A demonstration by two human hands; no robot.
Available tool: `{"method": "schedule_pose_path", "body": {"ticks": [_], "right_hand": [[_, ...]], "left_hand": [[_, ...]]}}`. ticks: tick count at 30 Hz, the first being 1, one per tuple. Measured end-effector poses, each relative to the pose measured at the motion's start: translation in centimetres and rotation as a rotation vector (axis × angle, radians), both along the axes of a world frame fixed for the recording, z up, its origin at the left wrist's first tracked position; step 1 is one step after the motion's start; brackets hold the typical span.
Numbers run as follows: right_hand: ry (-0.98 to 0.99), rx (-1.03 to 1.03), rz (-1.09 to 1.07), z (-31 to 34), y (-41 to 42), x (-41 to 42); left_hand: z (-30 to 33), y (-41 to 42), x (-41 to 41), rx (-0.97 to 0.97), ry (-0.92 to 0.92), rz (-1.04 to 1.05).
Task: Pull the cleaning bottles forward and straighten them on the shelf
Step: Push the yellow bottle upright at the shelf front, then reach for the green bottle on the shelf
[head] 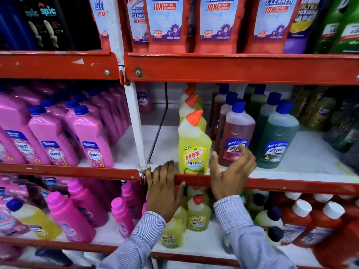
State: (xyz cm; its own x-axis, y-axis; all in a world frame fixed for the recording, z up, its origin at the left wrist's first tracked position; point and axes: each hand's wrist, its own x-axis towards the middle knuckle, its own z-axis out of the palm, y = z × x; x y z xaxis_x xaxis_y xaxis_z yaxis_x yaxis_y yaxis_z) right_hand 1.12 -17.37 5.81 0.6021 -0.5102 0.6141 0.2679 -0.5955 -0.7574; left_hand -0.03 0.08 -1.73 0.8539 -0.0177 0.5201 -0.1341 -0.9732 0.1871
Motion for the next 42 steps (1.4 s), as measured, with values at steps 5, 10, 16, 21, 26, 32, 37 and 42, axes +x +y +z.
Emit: {"method": "schedule_pose_path", "body": {"ticks": [5,10,16,21,26,32,37,42], "right_hand": [[0.242,0.015,-0.086,0.5,-3.5,4.0],[0.427,-0.022,-0.027,0.7,-4.1,5.4],[0.398,-0.043,-0.032,0.4,-4.5,4.4],[0.386,-0.077,-0.017,0.0,-4.8,2.4],[0.397,-0.094,0.006,0.0,-5.1,1.5],[0.416,-0.107,0.022,0.1,-5.5,1.1],[0.303,-0.081,0.089,-0.1,-6.7,0.3],[0.02,0.06,-0.034,-0.5,-10.5,-0.2]], "left_hand": [[0.0,0.3,0.1,0.013,0.002,-0.015],[0.2,0.1,-0.1,0.017,-0.004,0.003],[0.2,0.2,-0.1,0.025,0.012,0.015],[0.1,0.1,-0.1,0.022,0.007,0.023],[0.2,0.1,-0.2,0.021,0.008,0.028],[0.4,0.0,-0.3,0.02,0.001,0.028],[0.6,-0.1,-0.5,0.028,-0.007,0.024],[0.6,-0.3,-0.5,0.02,-0.016,0.027]]}}
